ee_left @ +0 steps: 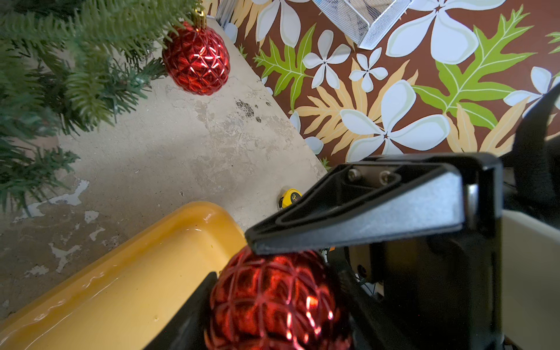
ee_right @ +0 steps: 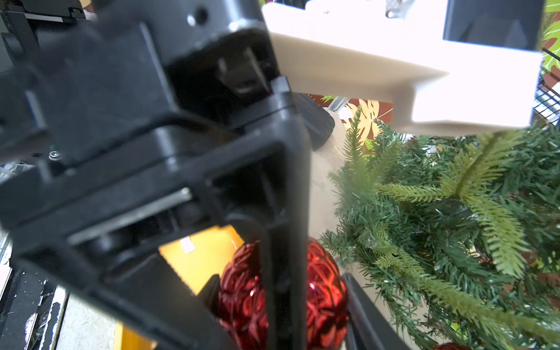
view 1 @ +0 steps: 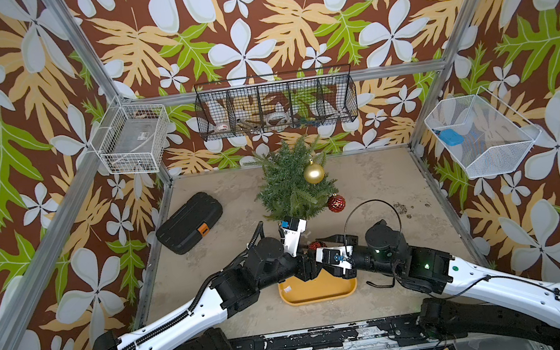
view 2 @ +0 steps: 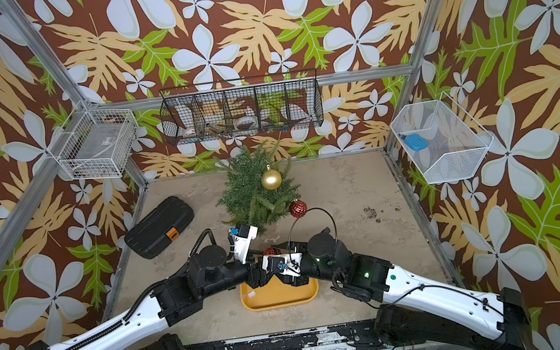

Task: Decorate the small christmas tree with ornaments
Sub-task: Pick up an ornament from the container.

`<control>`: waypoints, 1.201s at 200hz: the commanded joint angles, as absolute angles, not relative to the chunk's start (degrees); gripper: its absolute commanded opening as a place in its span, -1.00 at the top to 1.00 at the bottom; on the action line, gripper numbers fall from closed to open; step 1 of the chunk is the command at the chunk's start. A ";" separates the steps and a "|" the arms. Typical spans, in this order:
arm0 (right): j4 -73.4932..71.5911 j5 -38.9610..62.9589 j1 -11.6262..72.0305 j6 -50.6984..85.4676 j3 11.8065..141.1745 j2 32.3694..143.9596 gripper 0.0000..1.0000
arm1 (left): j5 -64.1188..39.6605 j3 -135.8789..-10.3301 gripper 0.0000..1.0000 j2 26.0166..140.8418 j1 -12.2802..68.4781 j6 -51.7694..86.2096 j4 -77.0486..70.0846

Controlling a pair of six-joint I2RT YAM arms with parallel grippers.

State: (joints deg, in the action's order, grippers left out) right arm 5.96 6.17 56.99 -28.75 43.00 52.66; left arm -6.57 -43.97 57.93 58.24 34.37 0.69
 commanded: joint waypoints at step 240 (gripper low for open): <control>-15.00 30.24 57.00 -5.12 41.27 40.71 -0.33 | -18.63 -38.41 -0.06 30.90 58.27 19.71 -15.70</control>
